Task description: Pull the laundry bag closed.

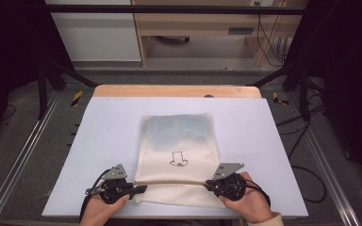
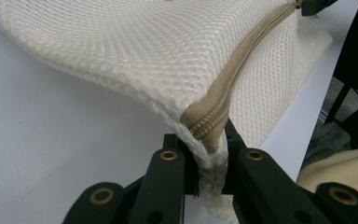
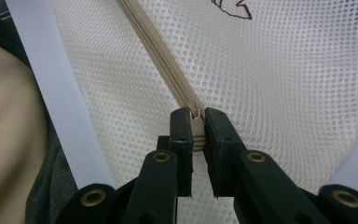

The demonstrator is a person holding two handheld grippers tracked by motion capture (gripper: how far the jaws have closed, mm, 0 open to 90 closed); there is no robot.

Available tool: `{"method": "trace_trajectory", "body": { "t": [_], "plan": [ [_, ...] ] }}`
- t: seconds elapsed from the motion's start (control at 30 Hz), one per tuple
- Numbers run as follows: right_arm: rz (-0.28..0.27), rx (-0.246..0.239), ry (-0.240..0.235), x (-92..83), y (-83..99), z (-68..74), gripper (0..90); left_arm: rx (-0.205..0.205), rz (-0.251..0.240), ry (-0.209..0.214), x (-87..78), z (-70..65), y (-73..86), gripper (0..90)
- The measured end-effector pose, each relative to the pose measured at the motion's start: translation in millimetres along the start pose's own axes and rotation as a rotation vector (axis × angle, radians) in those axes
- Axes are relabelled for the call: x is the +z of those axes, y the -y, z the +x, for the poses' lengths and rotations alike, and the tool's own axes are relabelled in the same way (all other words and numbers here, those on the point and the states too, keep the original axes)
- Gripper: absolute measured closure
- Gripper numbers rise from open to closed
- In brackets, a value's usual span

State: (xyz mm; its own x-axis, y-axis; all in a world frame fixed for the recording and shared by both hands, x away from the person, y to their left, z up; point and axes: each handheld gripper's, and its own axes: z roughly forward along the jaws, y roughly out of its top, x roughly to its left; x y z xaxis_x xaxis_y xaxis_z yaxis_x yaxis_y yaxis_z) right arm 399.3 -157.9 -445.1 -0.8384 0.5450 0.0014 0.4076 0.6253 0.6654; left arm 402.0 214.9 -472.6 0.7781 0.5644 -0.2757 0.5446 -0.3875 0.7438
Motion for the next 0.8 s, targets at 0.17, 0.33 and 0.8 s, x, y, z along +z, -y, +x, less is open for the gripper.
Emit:
{"method": "trace_trajectory", "body": {
  "t": [0.17, 0.33, 0.8],
  "plan": [
    [0.003, 0.008, 0.004, -0.4, 2.7, -0.6, 82.0, 0.0, 0.001, 0.002, 0.3, 0.2, 0.2, 83.8],
    [0.0, 0.012, 0.009, -1.8, 5.0, -2.1, 82.0, 0.0, 0.001, 0.001, 0.3, 0.1, 0.2, 83.9],
    [0.006, 0.03, 0.024, -3.0, 10.4, -4.2, 82.0, -0.004, 0.005, 0.004, 2.0, -0.9, 0.6, 83.9]
  ]
}}
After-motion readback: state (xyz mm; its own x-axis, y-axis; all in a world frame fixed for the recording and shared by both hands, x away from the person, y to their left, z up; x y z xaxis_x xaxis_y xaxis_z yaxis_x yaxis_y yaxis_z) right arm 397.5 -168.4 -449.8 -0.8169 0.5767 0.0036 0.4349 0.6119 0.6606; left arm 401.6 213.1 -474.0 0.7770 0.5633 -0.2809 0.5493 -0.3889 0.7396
